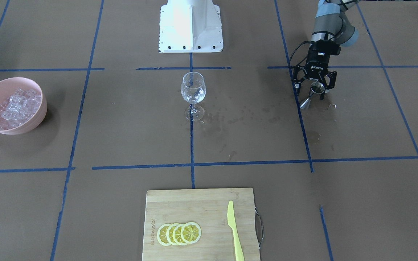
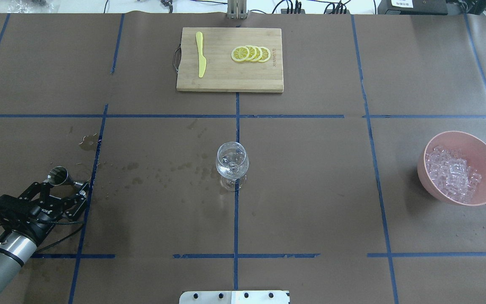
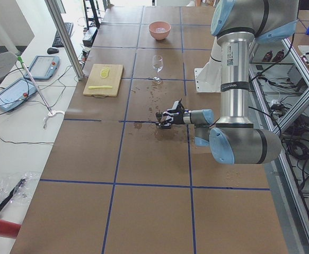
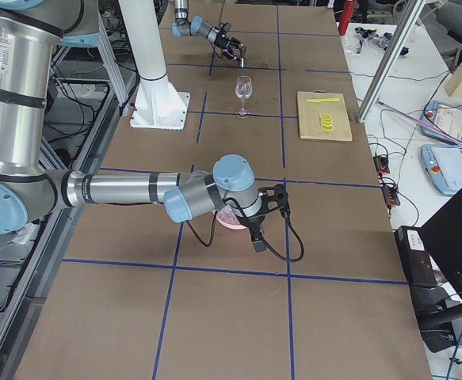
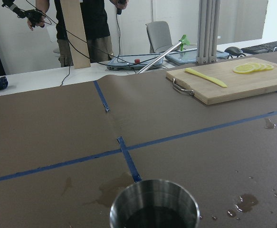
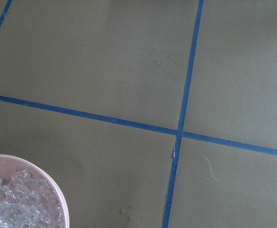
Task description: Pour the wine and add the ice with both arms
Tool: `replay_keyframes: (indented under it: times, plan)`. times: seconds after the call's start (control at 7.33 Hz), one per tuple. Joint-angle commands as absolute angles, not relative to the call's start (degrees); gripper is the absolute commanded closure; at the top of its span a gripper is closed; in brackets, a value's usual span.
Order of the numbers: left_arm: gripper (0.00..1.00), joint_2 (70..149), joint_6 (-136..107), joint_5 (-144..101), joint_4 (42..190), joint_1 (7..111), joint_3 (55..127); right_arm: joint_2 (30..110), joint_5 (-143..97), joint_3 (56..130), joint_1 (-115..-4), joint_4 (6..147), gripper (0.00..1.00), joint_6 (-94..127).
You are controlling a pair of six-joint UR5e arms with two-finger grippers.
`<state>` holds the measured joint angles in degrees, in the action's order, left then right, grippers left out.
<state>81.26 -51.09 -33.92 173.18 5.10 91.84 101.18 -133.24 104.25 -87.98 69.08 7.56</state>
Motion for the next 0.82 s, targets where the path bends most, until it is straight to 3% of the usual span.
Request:
replay_keyframes:
  times: [0.0, 0.68]
  plan:
    - [0.40, 81.30, -51.07, -33.93, 175.84, 5.10, 90.80, 101.08, -133.24, 104.24, -87.98, 69.08, 0.00, 7.56]
    - [0.40, 81.65, -50.98, -34.01, 177.89, 5.10, 89.47, 101.07, -133.24, 104.41, -87.98, 69.08, 0.00, 7.56]
